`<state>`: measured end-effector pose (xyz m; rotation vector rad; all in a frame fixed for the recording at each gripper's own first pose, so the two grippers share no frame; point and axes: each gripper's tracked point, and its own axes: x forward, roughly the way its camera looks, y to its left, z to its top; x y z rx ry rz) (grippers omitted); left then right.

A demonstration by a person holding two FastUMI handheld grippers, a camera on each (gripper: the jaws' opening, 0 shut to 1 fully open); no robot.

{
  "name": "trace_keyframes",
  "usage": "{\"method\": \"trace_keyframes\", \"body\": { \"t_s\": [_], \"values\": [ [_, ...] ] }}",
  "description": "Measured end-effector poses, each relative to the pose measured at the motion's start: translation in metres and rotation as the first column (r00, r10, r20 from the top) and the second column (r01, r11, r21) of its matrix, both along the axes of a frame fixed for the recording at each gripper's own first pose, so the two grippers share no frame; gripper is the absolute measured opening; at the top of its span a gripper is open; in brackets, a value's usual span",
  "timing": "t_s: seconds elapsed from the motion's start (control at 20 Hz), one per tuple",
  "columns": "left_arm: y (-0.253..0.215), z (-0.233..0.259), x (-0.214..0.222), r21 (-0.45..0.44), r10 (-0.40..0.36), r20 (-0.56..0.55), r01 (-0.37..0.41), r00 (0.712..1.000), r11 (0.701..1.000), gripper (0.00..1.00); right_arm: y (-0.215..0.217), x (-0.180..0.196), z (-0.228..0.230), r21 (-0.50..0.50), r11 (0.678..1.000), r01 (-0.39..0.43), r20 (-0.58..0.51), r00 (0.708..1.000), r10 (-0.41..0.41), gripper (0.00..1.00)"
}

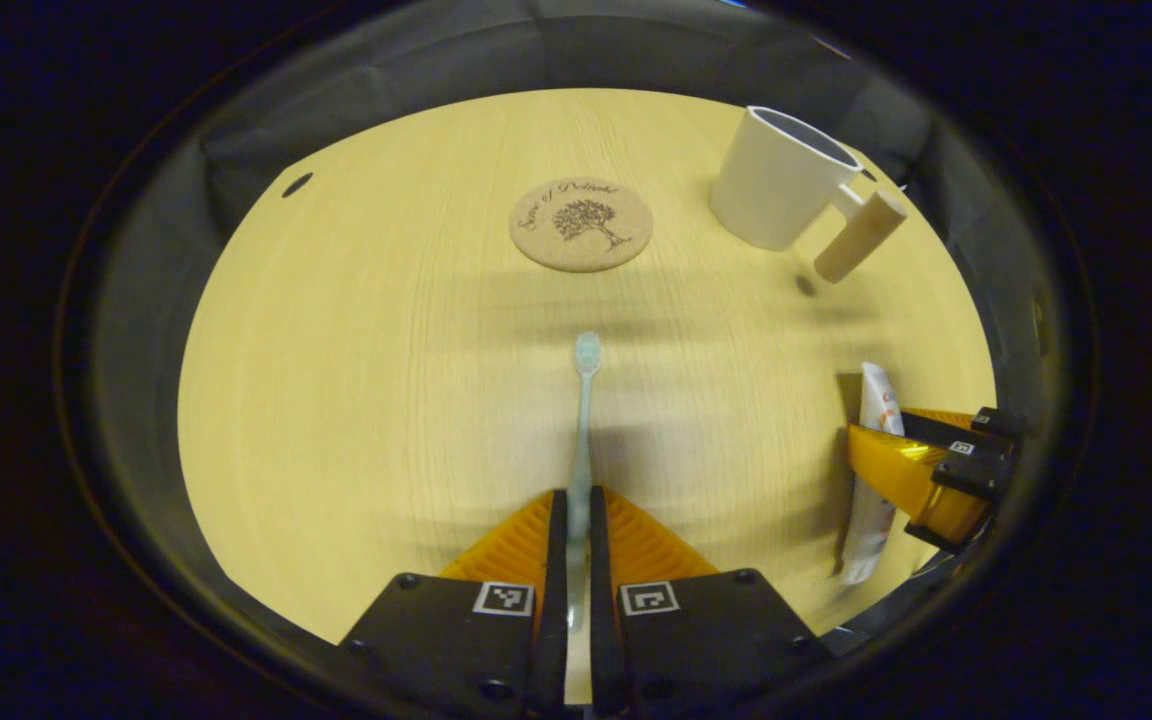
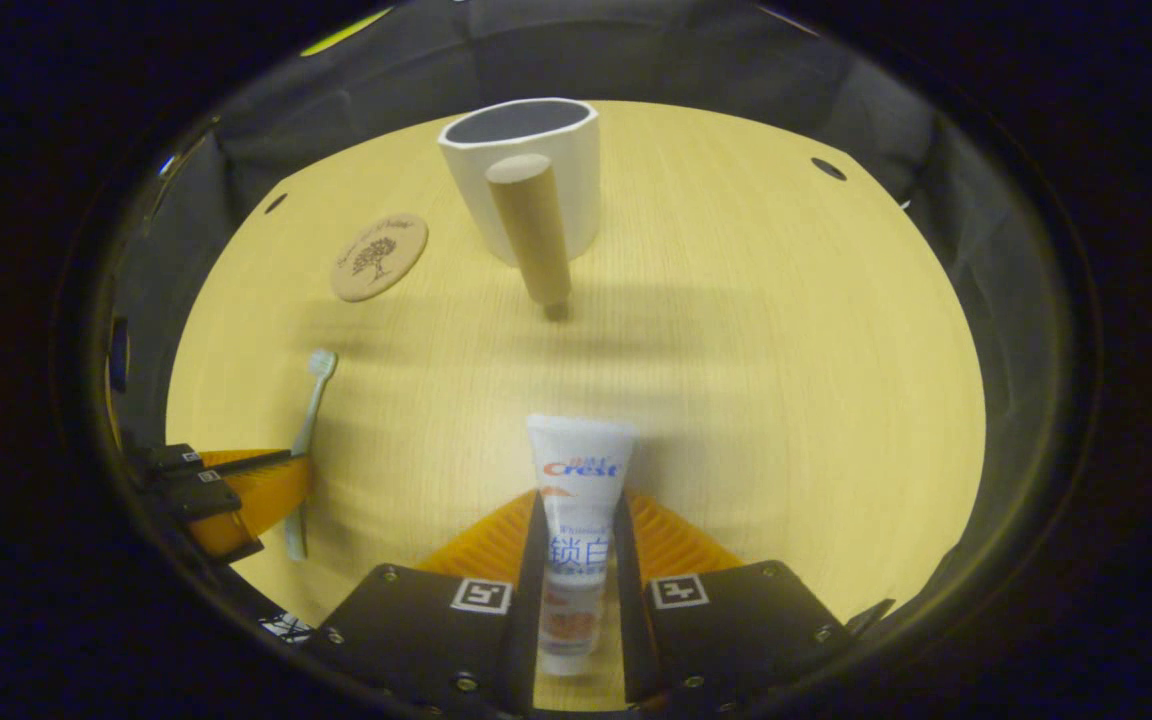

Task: Put the toothbrush and toothpaste on the desktop into the cup, then pick up the cup and place it on the coaster on the desktop.

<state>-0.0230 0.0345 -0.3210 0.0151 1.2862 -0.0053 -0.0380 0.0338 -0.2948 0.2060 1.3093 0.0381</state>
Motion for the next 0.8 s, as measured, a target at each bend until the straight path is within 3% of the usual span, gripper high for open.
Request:
{"method": "trace_keyframes", "body": {
  "t_s": [0.15,0.2,0.8],
  "values": [
    [0.001,0.002,0.0,-0.004,-0.024,0.031,0.024,0.999,1.0,0.12,-0.001,0.003,-0.001,0.048,0.998,0.046,0.007,0.999,-0.046,0.3],
    [0.001,0.002,-0.001,-0.004,-0.03,0.034,0.03,0.999,1.0,0.12,-0.001,0.001,0.0,0.066,0.996,0.06,0.01,0.998,-0.061,0.23],
    [0.007,0.008,0.0,-0.059,0.02,0.126,-0.013,0.992,0.998,0.08,0.006,0.003,0.019,0.236,0.97,0.062,0.125,0.988,-0.094,0.18]
  ]
}}
